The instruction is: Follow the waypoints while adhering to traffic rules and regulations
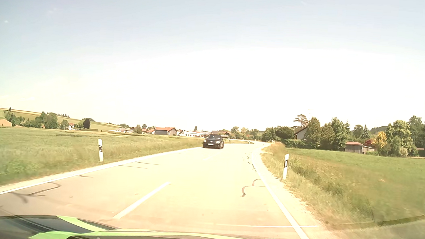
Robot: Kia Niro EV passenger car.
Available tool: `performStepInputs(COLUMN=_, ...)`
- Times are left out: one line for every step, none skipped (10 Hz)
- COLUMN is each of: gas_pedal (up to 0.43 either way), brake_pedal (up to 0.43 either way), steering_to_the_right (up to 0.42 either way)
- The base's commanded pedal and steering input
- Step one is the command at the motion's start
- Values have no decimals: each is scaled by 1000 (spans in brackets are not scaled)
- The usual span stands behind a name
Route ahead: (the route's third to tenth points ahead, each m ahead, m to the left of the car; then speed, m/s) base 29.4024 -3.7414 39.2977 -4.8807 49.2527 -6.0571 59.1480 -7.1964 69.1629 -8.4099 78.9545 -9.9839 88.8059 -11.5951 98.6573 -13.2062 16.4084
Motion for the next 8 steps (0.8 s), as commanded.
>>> performStepInputs(gas_pedal=177, brake_pedal=0, steering_to_the_right=10)
performStepInputs(gas_pedal=177, brake_pedal=0, steering_to_the_right=11)
performStepInputs(gas_pedal=189, brake_pedal=0, steering_to_the_right=11)
performStepInputs(gas_pedal=189, brake_pedal=0, steering_to_the_right=12)
performStepInputs(gas_pedal=189, brake_pedal=0, steering_to_the_right=12)
performStepInputs(gas_pedal=189, brake_pedal=0, steering_to_the_right=12)
performStepInputs(gas_pedal=177, brake_pedal=0, steering_to_the_right=12)
performStepInputs(gas_pedal=177, brake_pedal=0, steering_to_the_right=12)
